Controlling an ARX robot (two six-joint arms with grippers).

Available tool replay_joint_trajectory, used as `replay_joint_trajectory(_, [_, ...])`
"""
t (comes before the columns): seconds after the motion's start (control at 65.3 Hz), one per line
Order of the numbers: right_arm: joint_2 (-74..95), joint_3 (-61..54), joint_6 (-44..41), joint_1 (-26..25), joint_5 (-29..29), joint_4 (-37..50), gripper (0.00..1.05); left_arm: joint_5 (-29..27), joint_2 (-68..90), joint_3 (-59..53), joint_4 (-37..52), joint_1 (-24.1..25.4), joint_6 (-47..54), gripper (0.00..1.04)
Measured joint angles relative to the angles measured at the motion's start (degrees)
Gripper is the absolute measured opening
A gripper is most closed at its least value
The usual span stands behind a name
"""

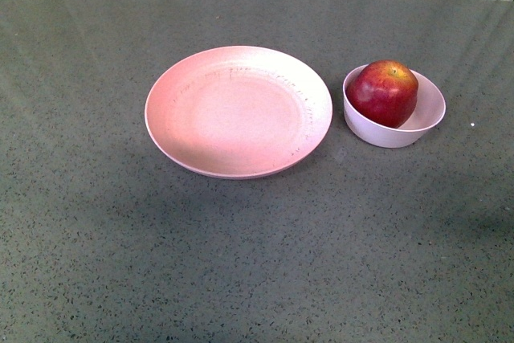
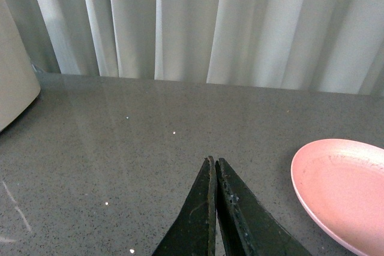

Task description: Move apple from plate to bowl

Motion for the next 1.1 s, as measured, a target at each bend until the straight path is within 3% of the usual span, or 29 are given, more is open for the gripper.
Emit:
replay_joint_trajectory(0.429, [0.0,0.0,0.0,0.0,0.0,0.0,0.96,0.0,-14.3,0.0,-13.6,0.0,0.0,0.02])
replay_joint_trajectory(0.904, [0.0,0.0,0.0,0.0,0.0,0.0,0.96,0.0,-22.1,0.0,-21.4,0.0,0.0,0.02])
replay_joint_trajectory(0.995, [0.0,0.0,0.0,0.0,0.0,0.0,0.96,0.0,-28.5,0.0,-29.8,0.0,0.0,0.02])
replay_joint_trajectory(1.103, [0.0,0.0,0.0,0.0,0.0,0.0,0.96,0.0,-31.6,0.0,-31.6,0.0,0.0,0.02])
